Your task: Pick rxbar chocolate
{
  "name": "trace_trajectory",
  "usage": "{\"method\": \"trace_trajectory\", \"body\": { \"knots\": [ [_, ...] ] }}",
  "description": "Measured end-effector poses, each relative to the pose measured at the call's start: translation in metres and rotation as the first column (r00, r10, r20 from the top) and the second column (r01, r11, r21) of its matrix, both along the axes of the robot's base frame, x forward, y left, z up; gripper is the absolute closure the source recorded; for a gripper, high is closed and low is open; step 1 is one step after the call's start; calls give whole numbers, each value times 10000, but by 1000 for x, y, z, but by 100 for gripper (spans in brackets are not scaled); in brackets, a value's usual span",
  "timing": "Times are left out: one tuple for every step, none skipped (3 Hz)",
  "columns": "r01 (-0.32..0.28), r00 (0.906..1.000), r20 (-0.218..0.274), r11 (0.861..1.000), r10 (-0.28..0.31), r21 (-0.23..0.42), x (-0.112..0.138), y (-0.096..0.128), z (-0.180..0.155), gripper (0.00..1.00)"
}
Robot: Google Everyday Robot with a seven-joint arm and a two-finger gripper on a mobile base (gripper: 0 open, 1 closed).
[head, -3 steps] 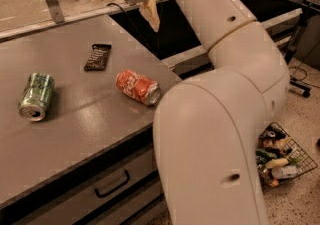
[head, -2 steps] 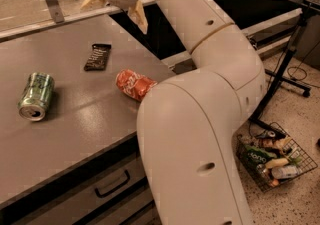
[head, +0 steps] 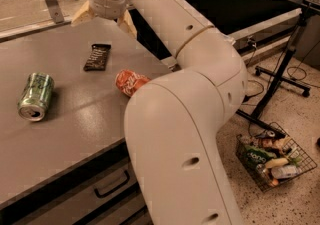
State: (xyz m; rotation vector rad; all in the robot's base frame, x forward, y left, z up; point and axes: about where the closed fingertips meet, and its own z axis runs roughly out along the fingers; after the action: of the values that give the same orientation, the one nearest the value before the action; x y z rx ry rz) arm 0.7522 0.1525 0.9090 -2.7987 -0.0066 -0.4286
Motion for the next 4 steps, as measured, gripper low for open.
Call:
{"method": "trace_trajectory", "body": {
  "knots": [
    [-93, 9999, -56, 9996, 92, -263, 1, 13, -15, 0],
    [-144, 9997, -207, 9982, 133, -583, 0, 20, -29, 0],
    [-160, 9992, -376, 9958, 126, -905, 1, 25, -44, 0],
    [-173, 9984, -550, 9930, 109, -1166, 2, 28, -57, 14]
  ]
}}
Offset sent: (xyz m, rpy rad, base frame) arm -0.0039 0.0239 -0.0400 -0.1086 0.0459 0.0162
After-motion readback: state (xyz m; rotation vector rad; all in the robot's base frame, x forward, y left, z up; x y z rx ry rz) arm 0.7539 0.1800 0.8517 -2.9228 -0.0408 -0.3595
